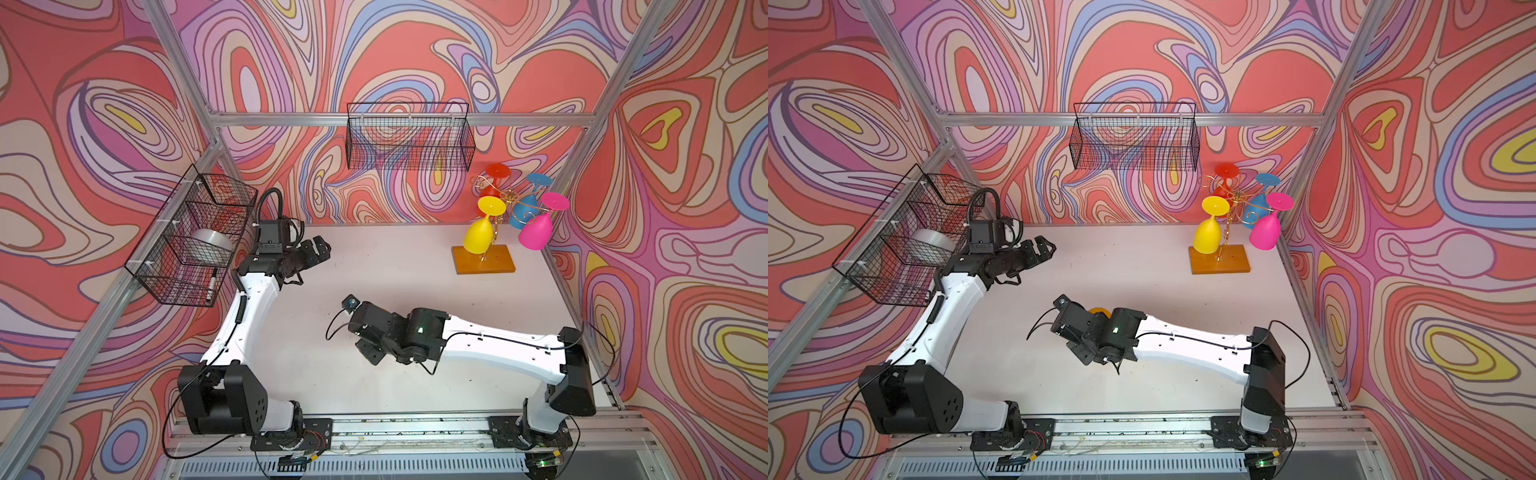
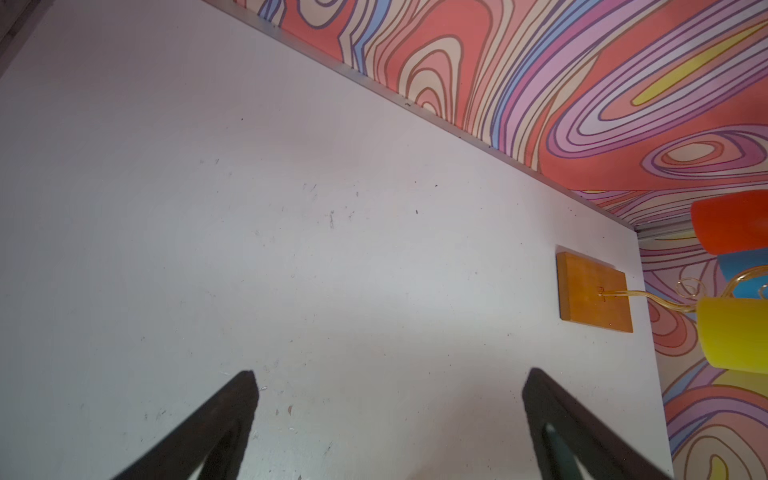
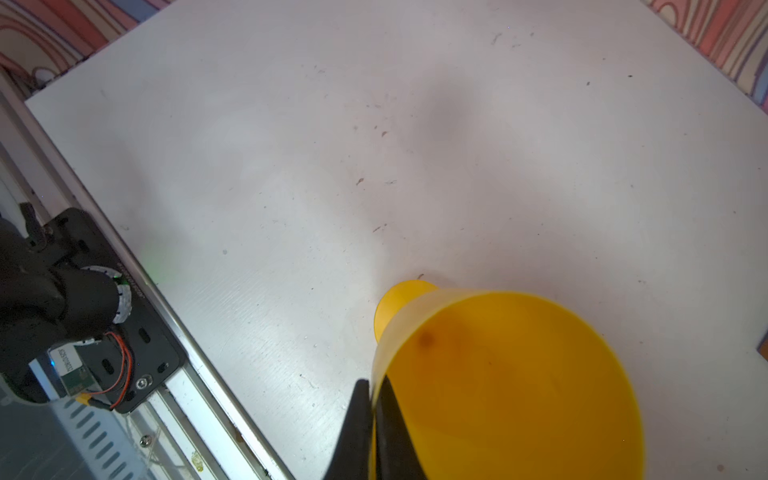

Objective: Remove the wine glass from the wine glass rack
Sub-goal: 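Lower the glass upright onto the table with the right gripper and release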

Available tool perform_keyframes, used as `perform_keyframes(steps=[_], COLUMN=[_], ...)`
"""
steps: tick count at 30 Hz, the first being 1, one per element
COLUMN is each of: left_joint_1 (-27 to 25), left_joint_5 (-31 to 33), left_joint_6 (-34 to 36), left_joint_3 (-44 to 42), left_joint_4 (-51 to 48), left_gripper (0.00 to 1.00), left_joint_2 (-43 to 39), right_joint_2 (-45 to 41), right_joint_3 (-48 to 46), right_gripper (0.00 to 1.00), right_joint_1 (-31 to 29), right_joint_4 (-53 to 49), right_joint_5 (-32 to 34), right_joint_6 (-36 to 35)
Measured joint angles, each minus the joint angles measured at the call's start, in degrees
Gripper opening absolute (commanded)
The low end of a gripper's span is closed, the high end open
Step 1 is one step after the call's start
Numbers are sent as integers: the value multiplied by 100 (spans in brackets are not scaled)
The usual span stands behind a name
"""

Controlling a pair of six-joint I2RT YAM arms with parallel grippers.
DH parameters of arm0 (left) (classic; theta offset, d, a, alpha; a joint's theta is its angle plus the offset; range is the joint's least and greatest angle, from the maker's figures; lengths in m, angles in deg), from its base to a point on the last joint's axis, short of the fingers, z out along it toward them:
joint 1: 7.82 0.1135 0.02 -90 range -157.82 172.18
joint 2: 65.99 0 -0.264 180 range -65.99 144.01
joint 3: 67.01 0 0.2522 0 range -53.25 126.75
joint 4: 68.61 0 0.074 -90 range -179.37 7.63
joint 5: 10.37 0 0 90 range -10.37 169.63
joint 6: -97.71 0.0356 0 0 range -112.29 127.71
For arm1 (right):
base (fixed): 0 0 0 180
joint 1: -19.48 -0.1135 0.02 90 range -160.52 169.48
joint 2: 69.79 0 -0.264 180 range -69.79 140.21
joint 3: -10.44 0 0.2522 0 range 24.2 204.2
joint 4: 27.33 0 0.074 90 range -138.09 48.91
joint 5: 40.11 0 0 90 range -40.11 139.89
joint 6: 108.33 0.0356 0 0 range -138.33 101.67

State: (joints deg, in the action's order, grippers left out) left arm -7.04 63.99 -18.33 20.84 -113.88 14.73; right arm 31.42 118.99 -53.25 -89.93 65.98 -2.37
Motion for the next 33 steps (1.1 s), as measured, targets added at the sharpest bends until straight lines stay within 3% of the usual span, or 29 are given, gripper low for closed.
perform_keyframes(steps=[12,31,33], left_joint_1=[120,120,120], left_joint_5=[-238,-238,-238], left_joint_6=[15,13,13], left_joint_3=[-146,-262,-262], left_joint_4=[92,136,140], left_gripper=[99,97,97], left_joint_2=[9,81,81], right_joint_2=[1128,1919,1956], right_joint_3=[1228,1832,1891], right_gripper=[0,0,3], right_joint_1=[-348,-343,-343], right_joint_4=[103,149,153], right_joint_5=[-474,-826,-826], right_joint_6=[-448,-767,-785])
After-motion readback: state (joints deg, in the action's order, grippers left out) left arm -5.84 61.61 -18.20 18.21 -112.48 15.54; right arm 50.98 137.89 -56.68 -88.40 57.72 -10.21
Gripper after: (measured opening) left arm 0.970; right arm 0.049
